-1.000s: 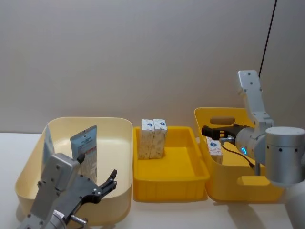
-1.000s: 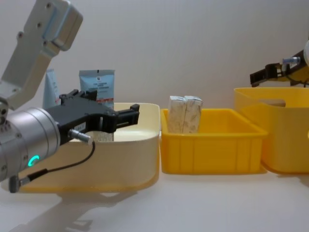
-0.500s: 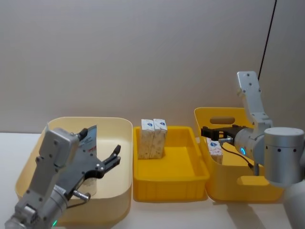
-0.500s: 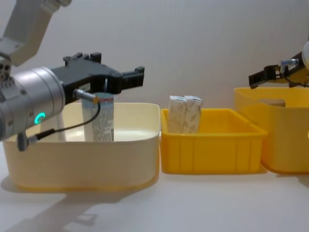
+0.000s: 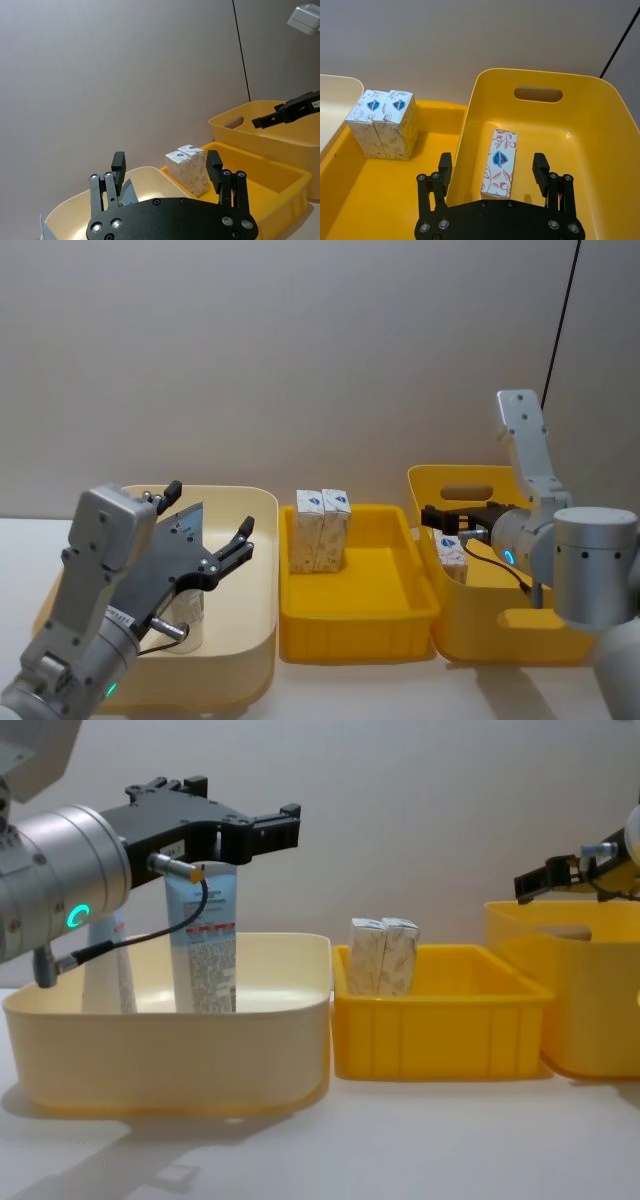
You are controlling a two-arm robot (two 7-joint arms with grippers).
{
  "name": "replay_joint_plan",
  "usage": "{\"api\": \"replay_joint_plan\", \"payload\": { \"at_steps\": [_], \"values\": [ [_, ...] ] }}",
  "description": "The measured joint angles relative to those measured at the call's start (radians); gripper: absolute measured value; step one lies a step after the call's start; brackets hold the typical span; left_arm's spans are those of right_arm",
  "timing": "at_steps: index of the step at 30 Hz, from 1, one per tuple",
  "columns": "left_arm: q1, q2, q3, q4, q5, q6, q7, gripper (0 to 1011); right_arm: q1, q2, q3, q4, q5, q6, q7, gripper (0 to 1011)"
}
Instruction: Bimanual collaborative sorting of washing and personal care products
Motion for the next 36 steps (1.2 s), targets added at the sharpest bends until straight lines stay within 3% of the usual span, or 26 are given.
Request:
{"api": "replay_joint_plan", "payload": {
  "at_steps": [21, 36],
  "values": [
    [0.001, 0.046, -0.063, -0.038, -0.052, 0.141, -0.065, 1003, 0.001, 0.0, 0.0, 0.002, 0.0, 0.0, 0.0, 1001],
    [-0.035, 0.064, -0.077, 0.005, -0.066, 0.197, -0.126, 1003, 0.0, 0.0, 0.0, 0.001, 0.0, 0.0, 0.0, 1001]
  ]
}}
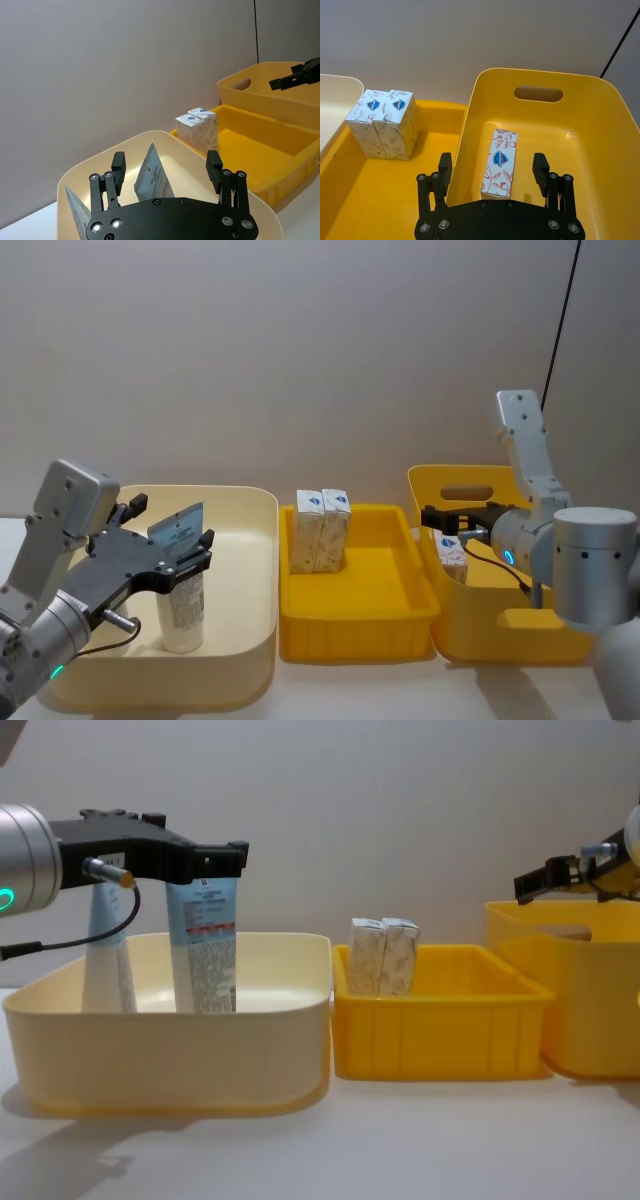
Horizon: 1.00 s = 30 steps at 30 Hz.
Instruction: Bimanual collaborative sorting of washing and personal care products
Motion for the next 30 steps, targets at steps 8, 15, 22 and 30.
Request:
{"api": "replay_joint_plan", "payload": {
  "at_steps": [8, 15, 22, 30],
  "values": [
    [-0.012, -0.001, -0.005, 0.031, 0.0, 0.007, -0.016, 1003, 0.0, 0.0, 0.0, 0.0, 0.0, 0.0, 0.0, 1001],
    [-0.019, -0.003, -0.009, 0.053, 0.006, 0.009, -0.024, 1004, 0.0, 0.0, 0.0, 0.0, 0.0, 0.0, 0.0, 1001],
    [-0.027, -0.01, -0.01, 0.079, 0.011, 0.007, -0.034, 1003, 0.0, 0.0, 0.0, 0.0, 0.0, 0.0, 0.0, 1001],
    [-0.043, -0.026, -0.008, 0.123, 0.016, -0.005, -0.048, 1003, 0.0, 0.0, 0.0, 0.0, 0.0, 0.0, 0.0, 1001]
  ]
}}
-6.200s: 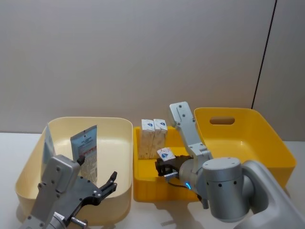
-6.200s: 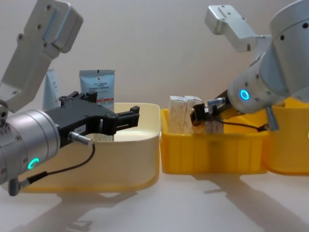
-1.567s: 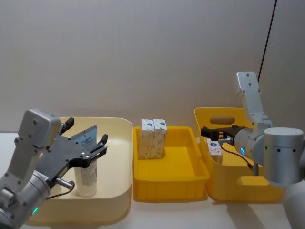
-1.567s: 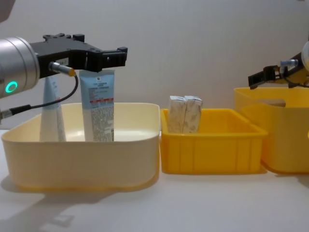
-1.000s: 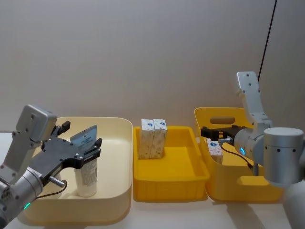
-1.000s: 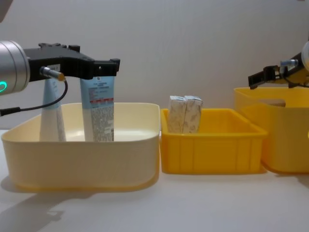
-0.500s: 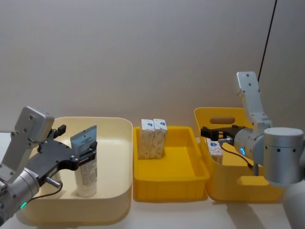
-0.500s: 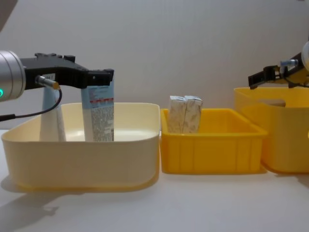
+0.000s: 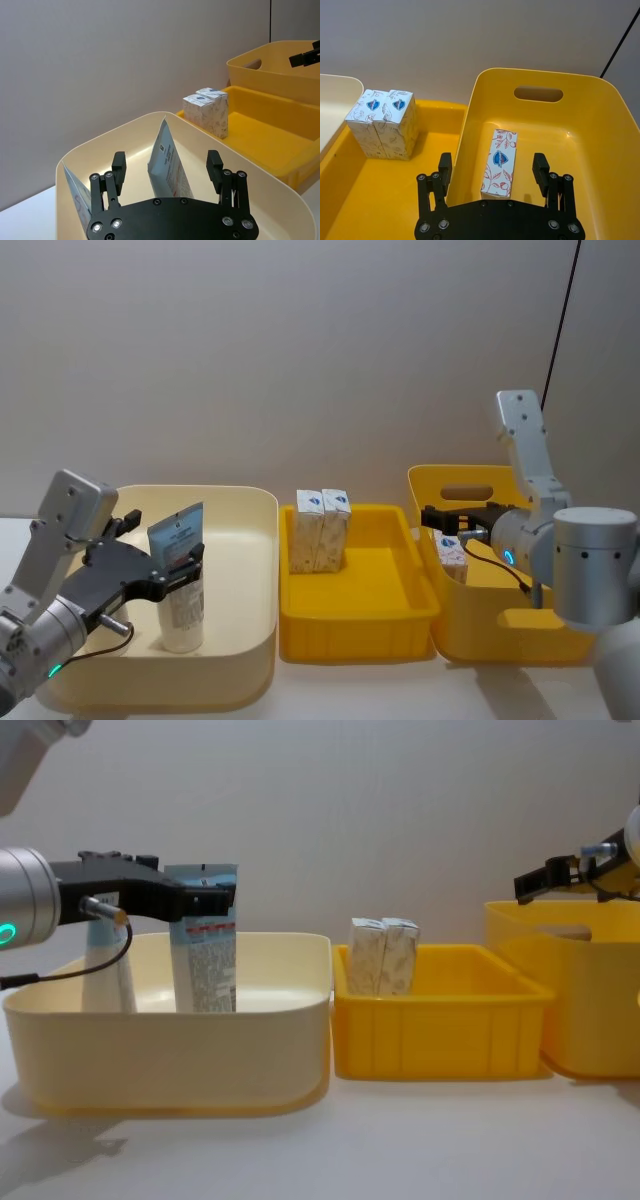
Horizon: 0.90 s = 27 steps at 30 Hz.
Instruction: Bimanual collaborative sorting of washing and personal care products
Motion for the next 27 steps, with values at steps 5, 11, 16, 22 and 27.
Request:
{"api": "replay_joint_plan", "payload": {
  "at_steps": [5, 11, 16, 22, 27],
  "values": [
    [-0.01, -0.012, 0.003, 0.028, 0.003, -0.007, -0.009, 1003, 0.0, 0.0, 0.0, 0.0, 0.0, 0.0, 0.0, 1001],
    [-0.019, -0.02, 0.007, 0.057, 0.011, -0.008, -0.014, 1003, 0.0, 0.0, 0.0, 0.0, 0.0, 0.0, 0.0, 1001],
    [-0.025, -0.029, 0.01, 0.078, 0.017, -0.01, -0.017, 1004, 0.0, 0.0, 0.0, 0.0, 0.0, 0.0, 0.0, 1001],
    [-0.035, -0.041, 0.013, 0.105, 0.023, -0.016, -0.025, 1003, 0.0, 0.0, 0.0, 0.0, 0.0, 0.0, 0.0, 1001],
    [-0.044, -0.05, 0.015, 0.119, 0.028, -0.024, -0.031, 1004, 0.0, 0.0, 0.0, 0.0, 0.0, 0.0, 0.0, 1001]
  ]
}}
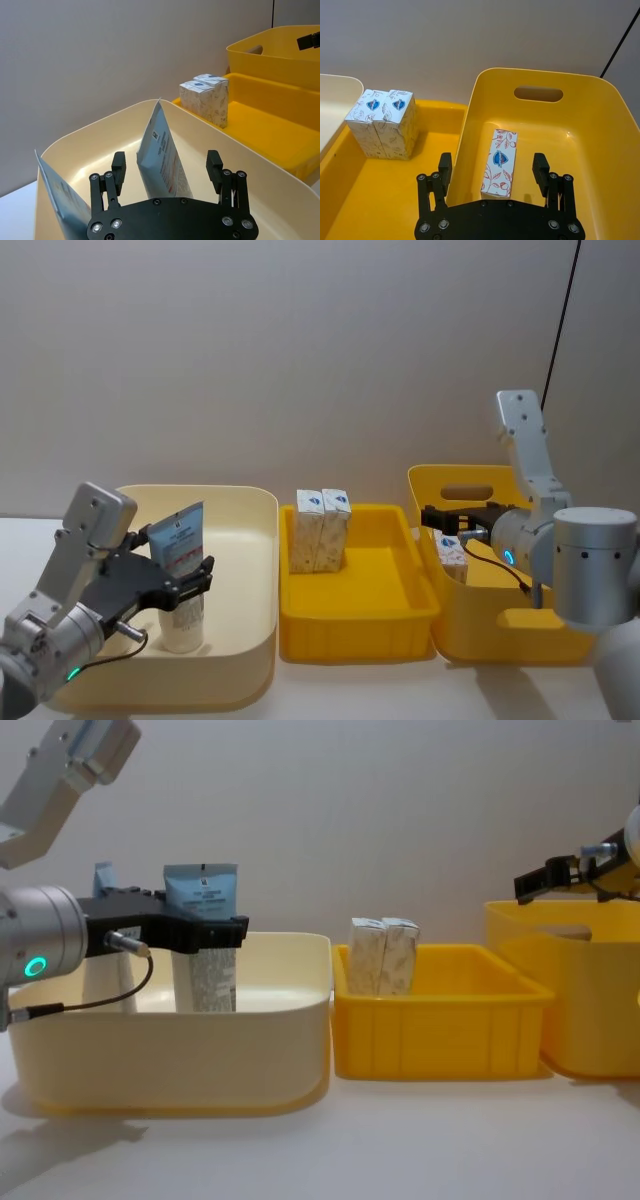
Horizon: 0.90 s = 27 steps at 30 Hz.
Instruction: Bimanual collaborative sorting of washing and personal care products
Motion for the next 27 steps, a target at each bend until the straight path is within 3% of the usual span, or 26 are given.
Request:
{"api": "replay_joint_plan", "payload": {
  "at_steps": [17, 23, 27],
  "values": [
    [-0.035, -0.023, 0.018, 0.043, 0.031, -0.023, -0.017, 1004, 0.0, 0.0, 0.0, 0.0, 0.0, 0.0, 0.0, 1001],
    [-0.041, -0.026, 0.021, 0.05, 0.036, -0.026, -0.02, 903, 0.0, 0.0, 0.0, 0.0, 0.0, 0.0, 0.0, 1001],
    [-0.044, -0.028, 0.022, 0.054, 0.038, -0.028, -0.021, 755, 0.0, 0.0, 0.0, 0.0, 0.0, 0.0, 0.0, 1001]
  ]
}}
